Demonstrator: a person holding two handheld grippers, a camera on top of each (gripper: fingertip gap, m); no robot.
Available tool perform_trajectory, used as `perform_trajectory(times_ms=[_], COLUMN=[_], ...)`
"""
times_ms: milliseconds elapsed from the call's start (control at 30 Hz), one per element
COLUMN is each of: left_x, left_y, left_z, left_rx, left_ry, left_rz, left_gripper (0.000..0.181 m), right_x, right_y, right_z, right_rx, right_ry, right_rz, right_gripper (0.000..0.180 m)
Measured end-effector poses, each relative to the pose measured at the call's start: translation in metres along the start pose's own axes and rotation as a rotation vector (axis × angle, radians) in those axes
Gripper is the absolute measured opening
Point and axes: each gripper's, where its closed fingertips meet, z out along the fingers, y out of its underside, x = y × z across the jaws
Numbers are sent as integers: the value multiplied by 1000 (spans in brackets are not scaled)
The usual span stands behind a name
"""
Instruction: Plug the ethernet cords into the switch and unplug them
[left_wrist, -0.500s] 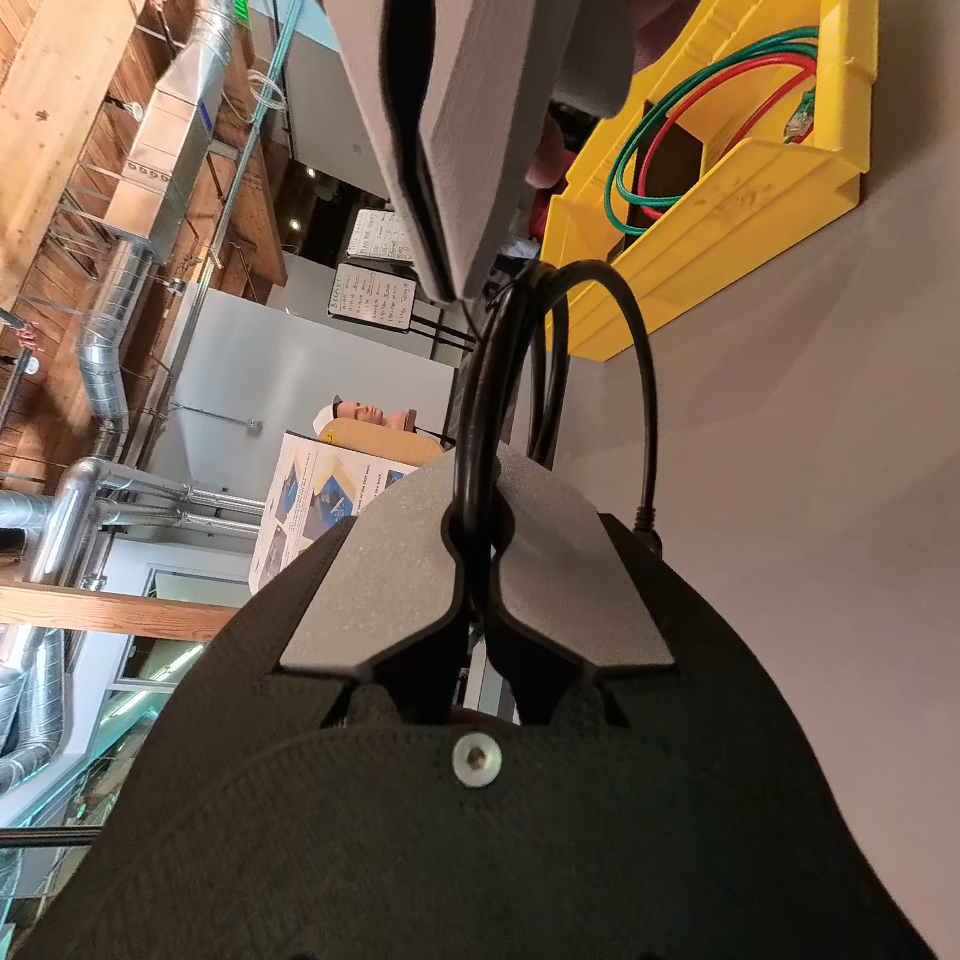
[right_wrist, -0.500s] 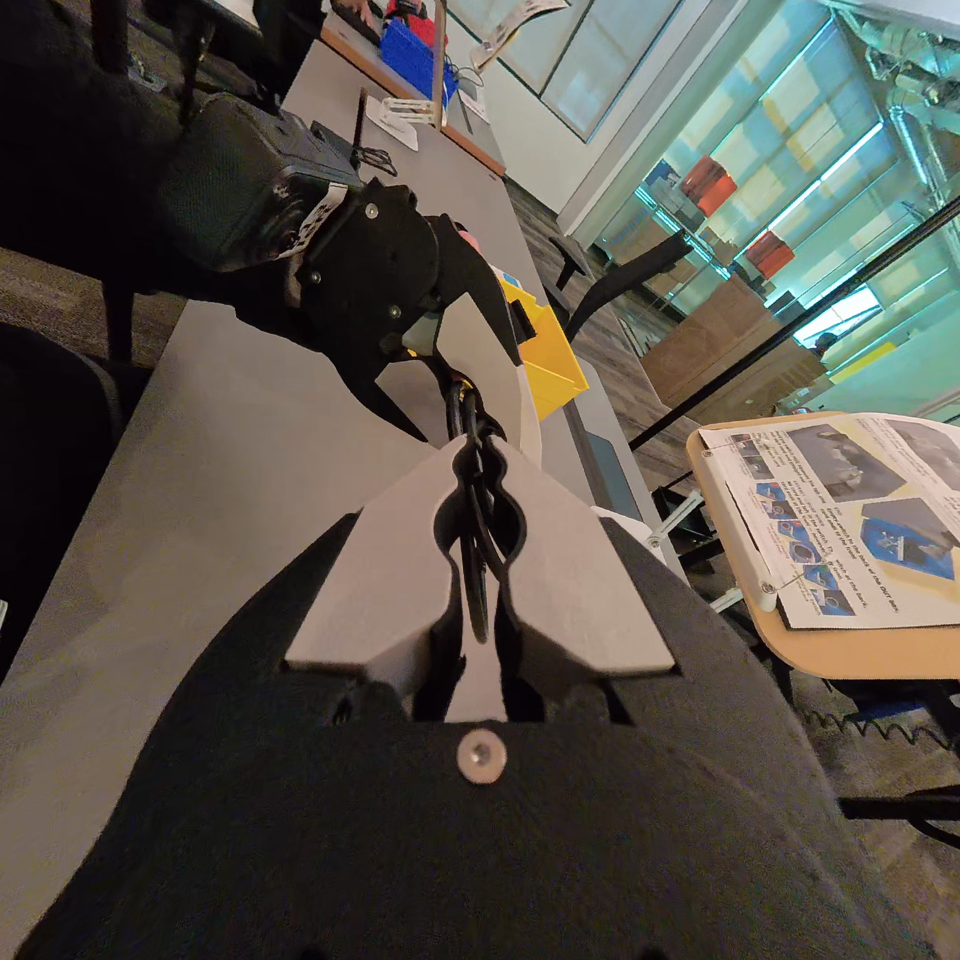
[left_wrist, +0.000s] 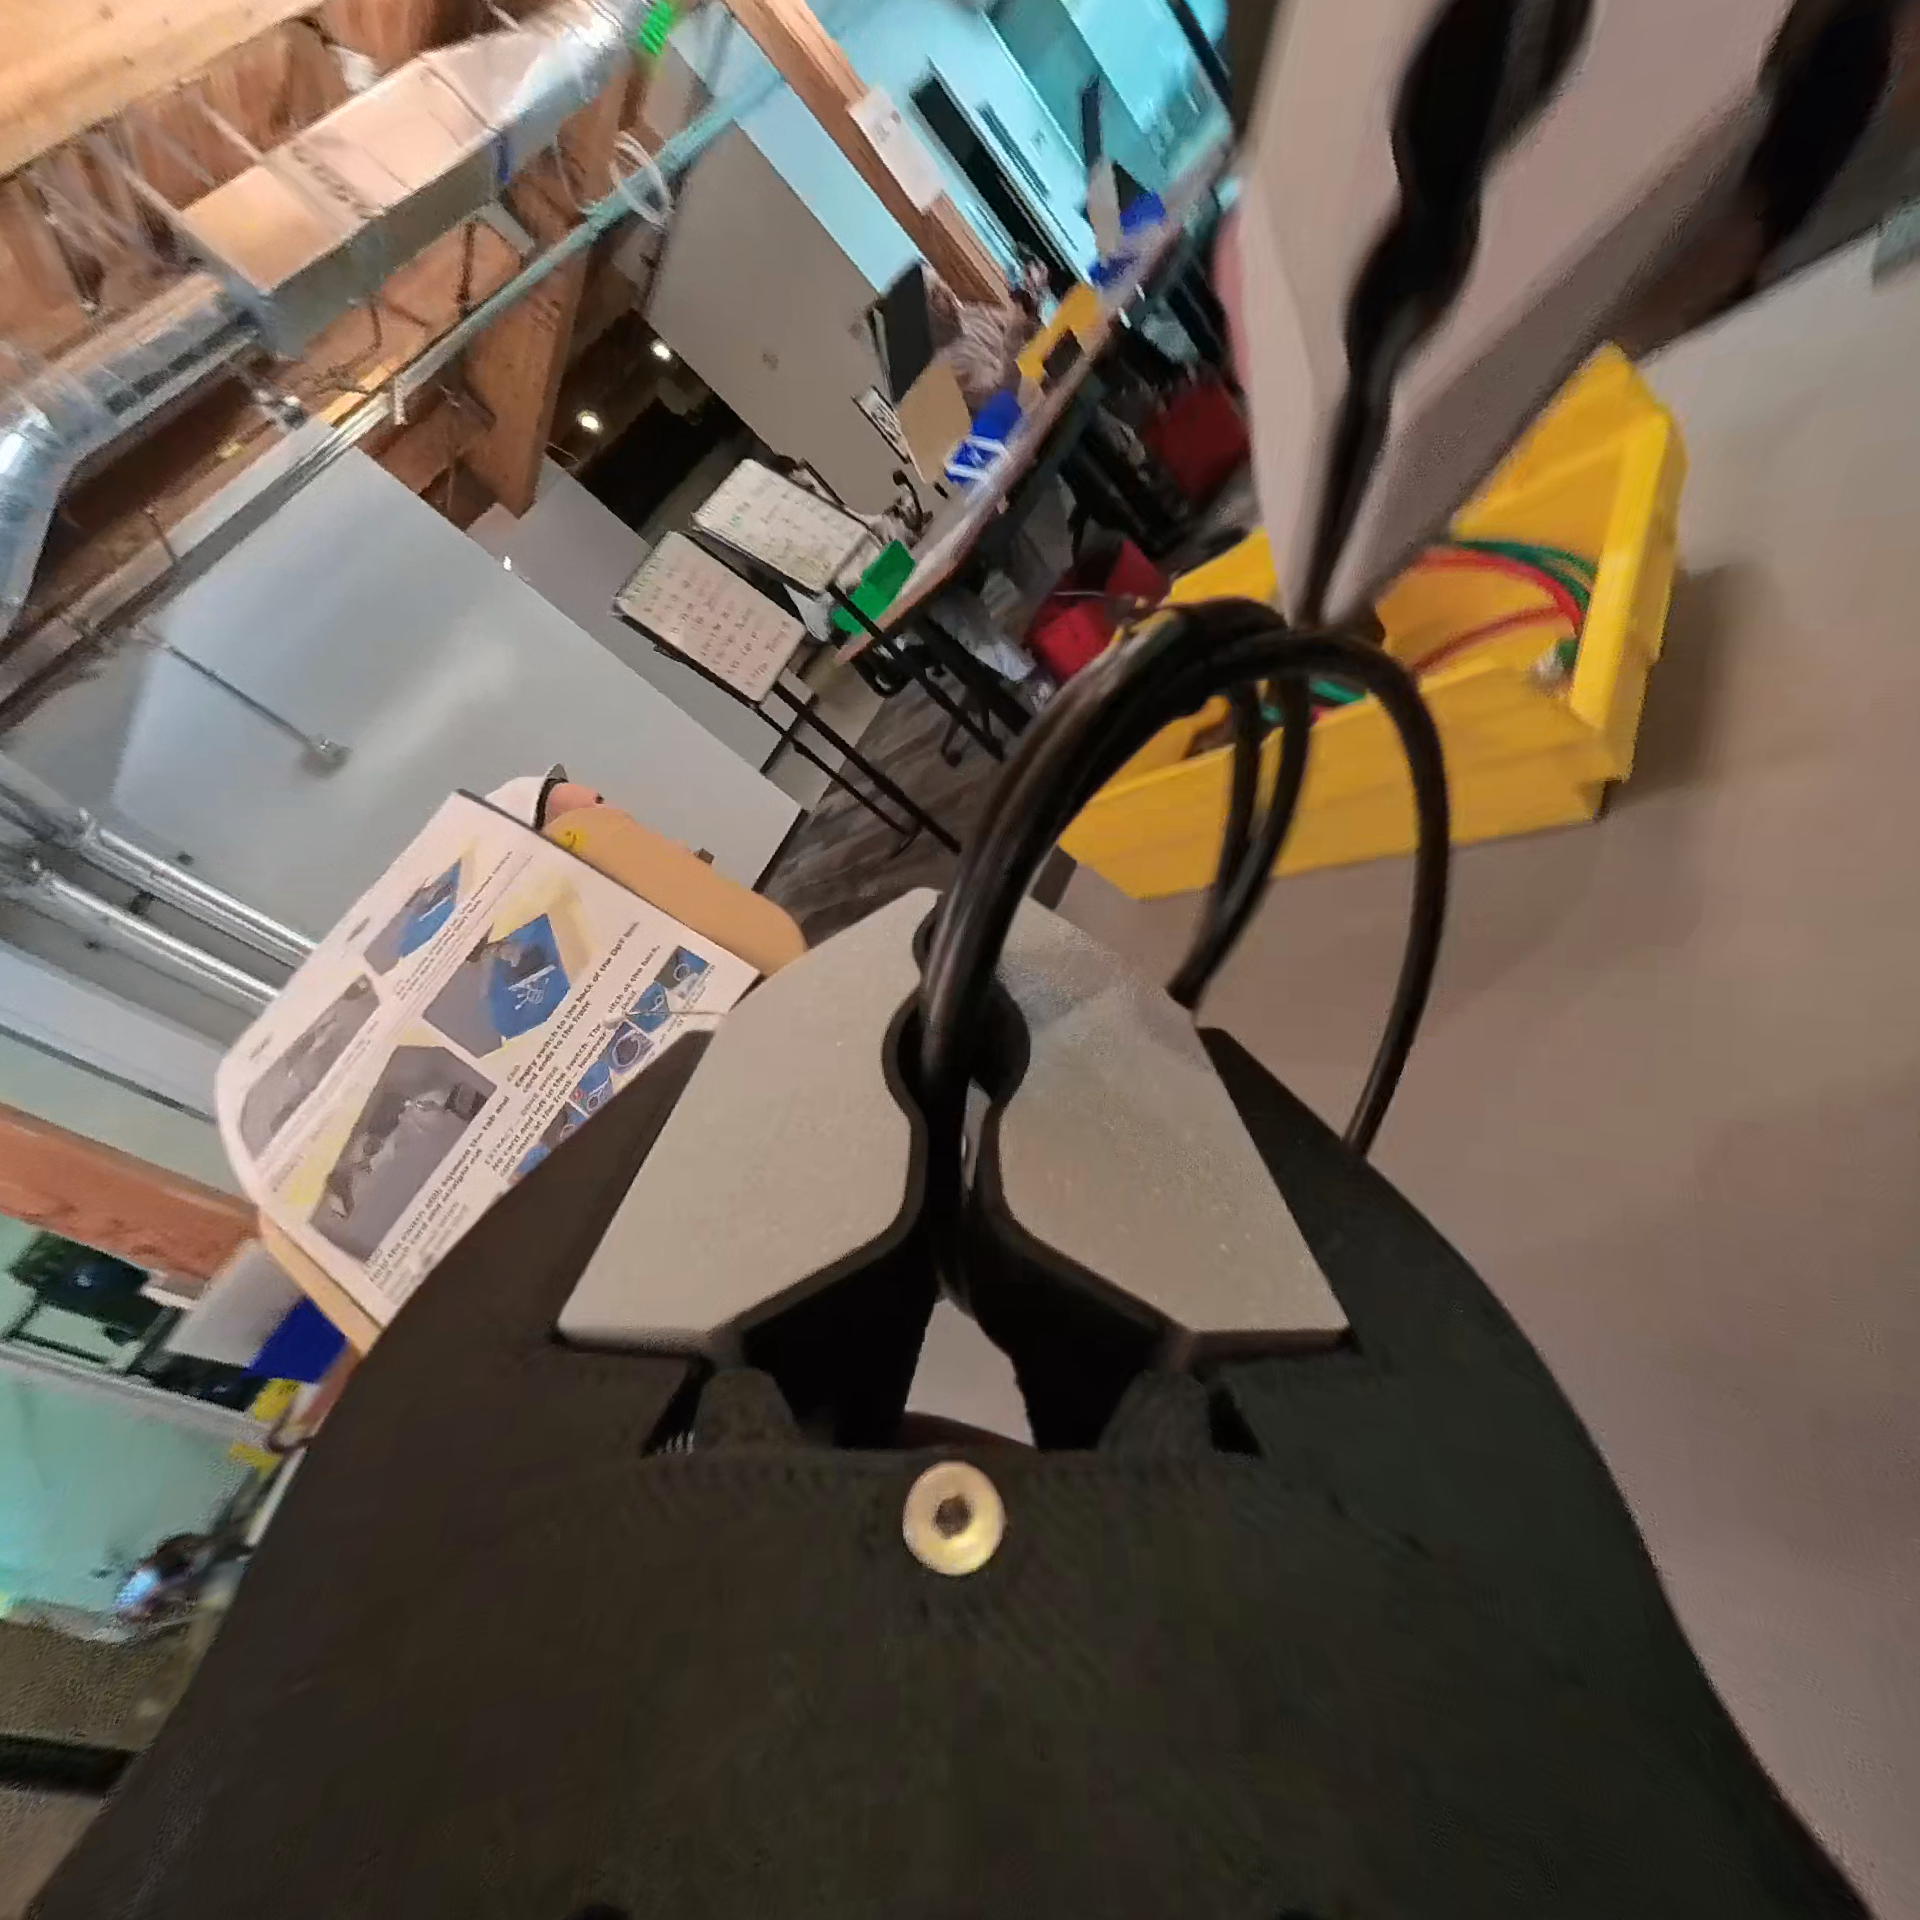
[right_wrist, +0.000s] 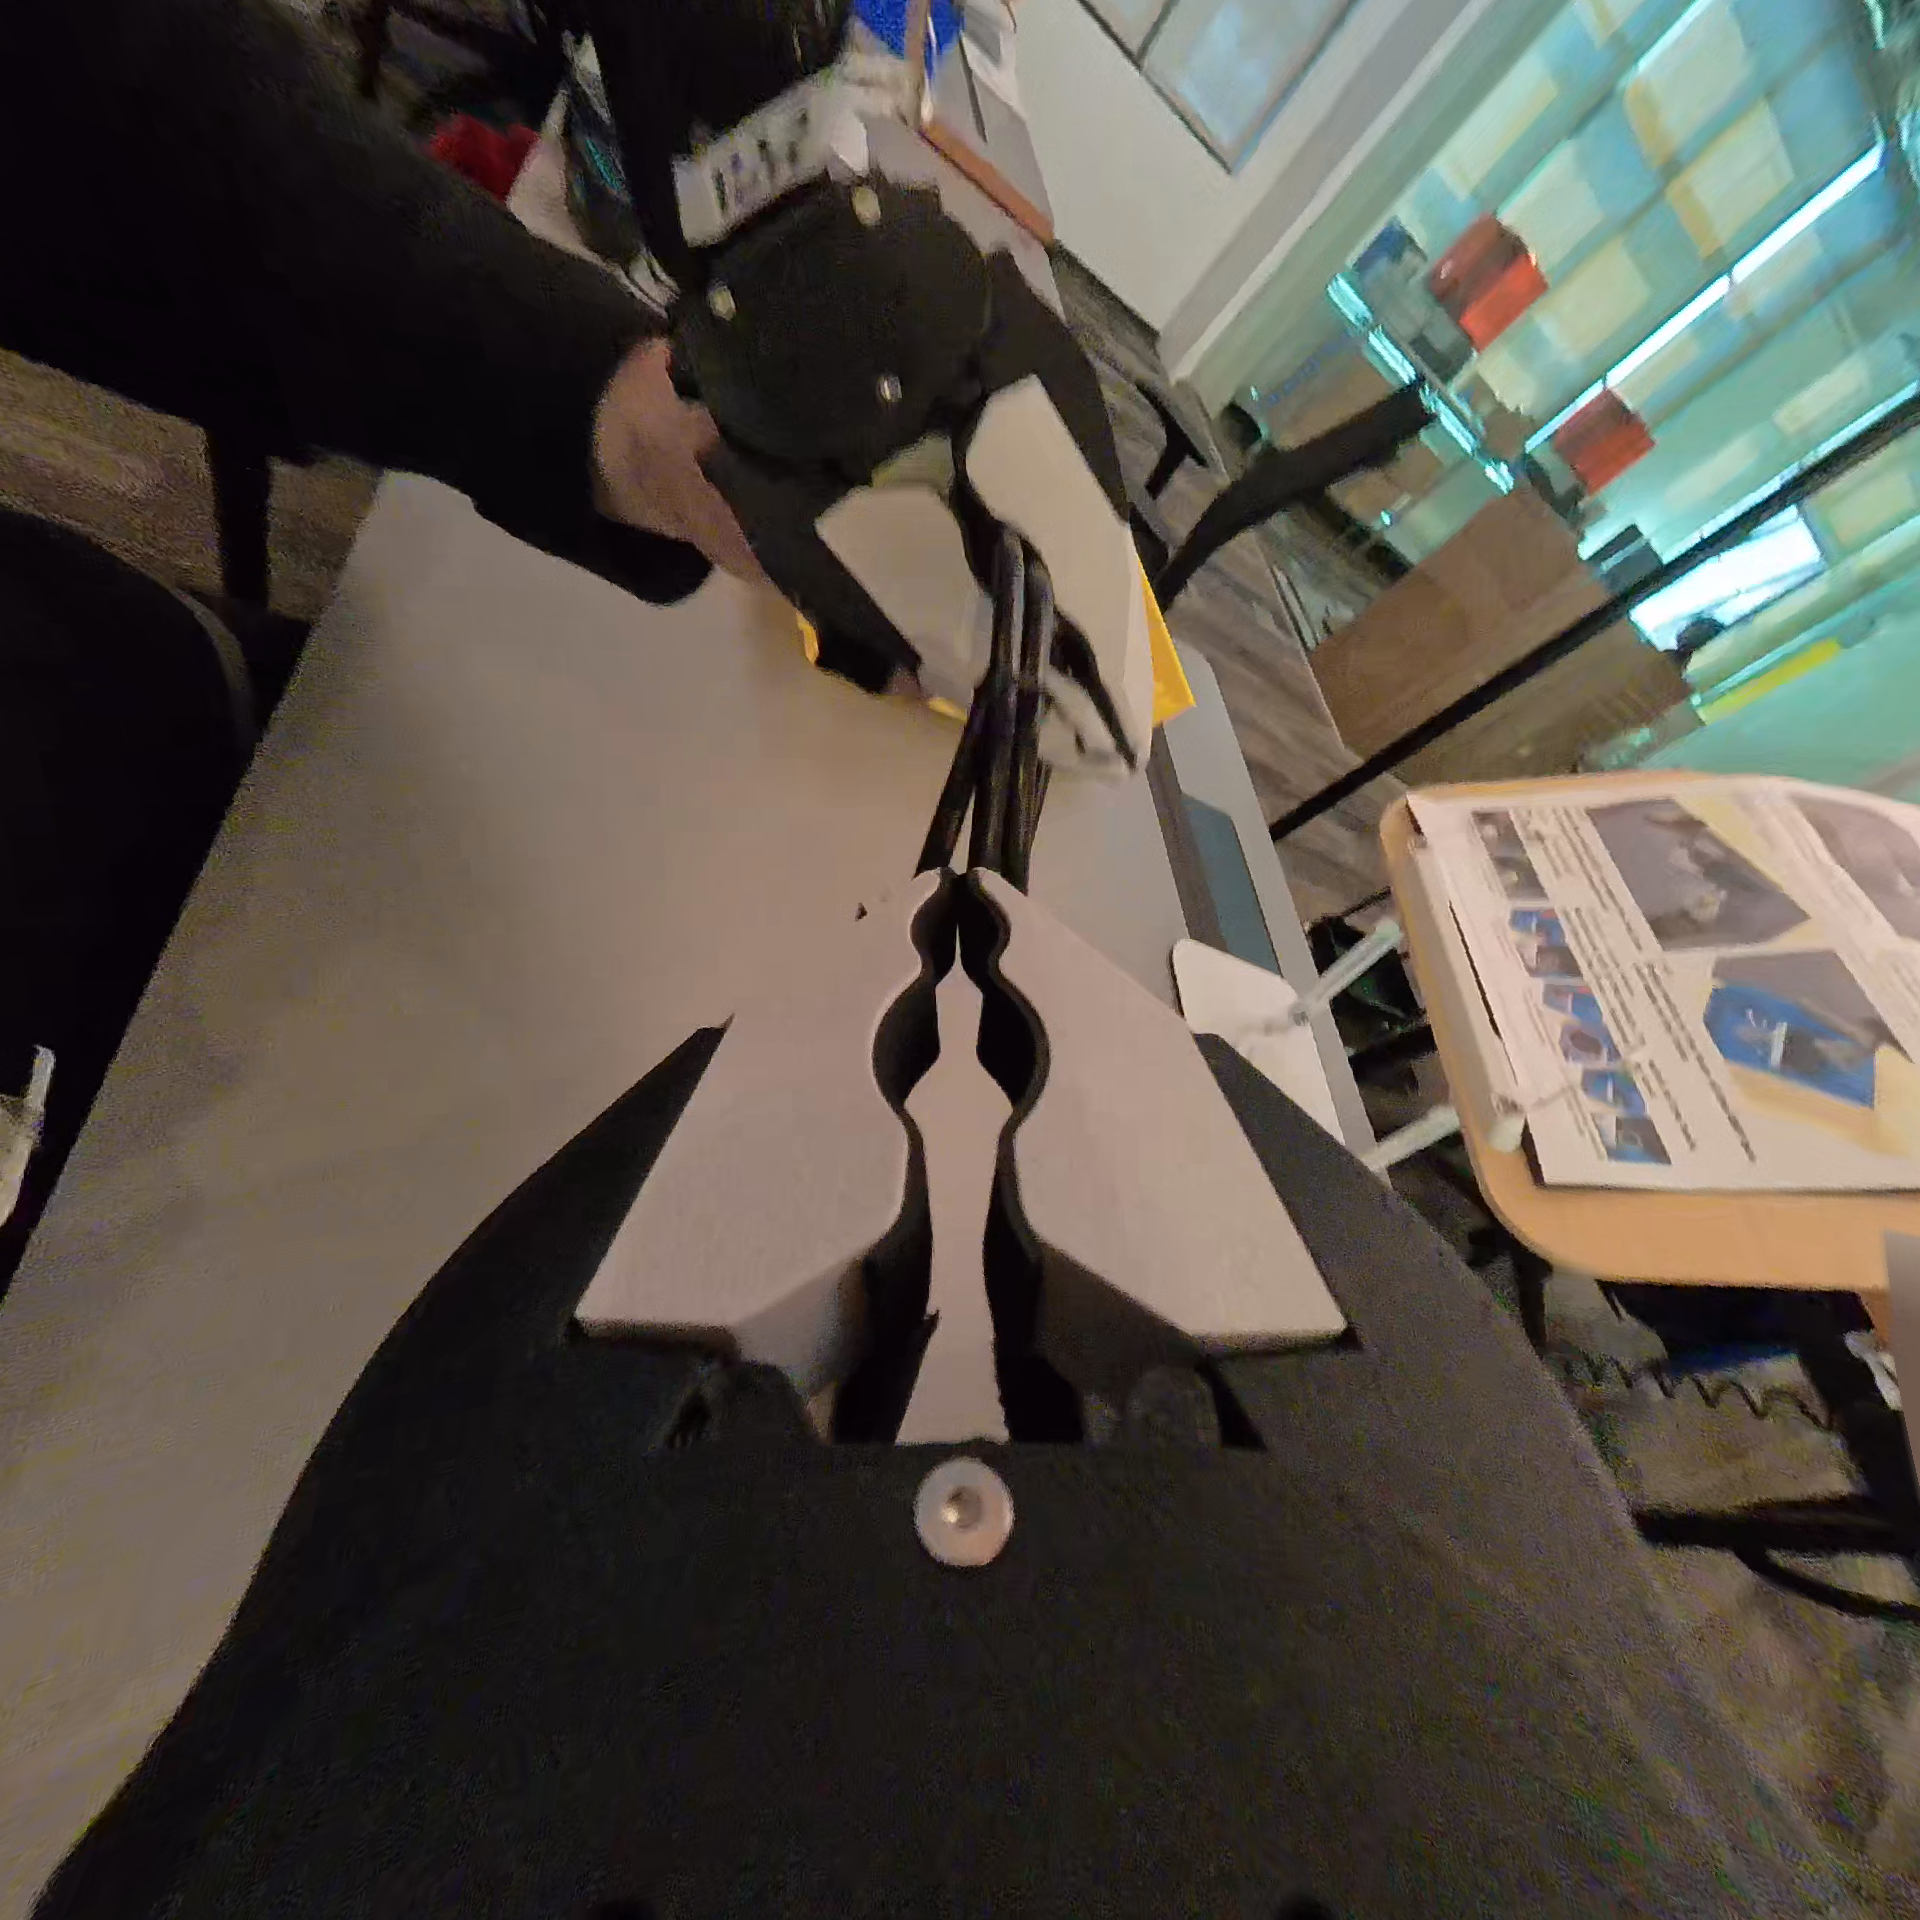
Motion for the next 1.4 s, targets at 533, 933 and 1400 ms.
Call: perform_trajectory(times_ms=[533, 933, 1400], left_x=[6, 9, 26], left_y=[1, 2, 8], left_z=[2, 2, 4], left_rx=[-46, -53, -35], left_ry=[-53, -41, 219], left_rz=[211, 218, -188], left_gripper=[0, 0, 0], right_x=[22, 13, -7], right_y=[-12, -15, -29], right_z=[-3, 9, 10], right_rx=[191, 229, -116], right_ry=[-80, -148, 159], right_rz=[531, 609, -366], right_gripper=[18, 9, 0])
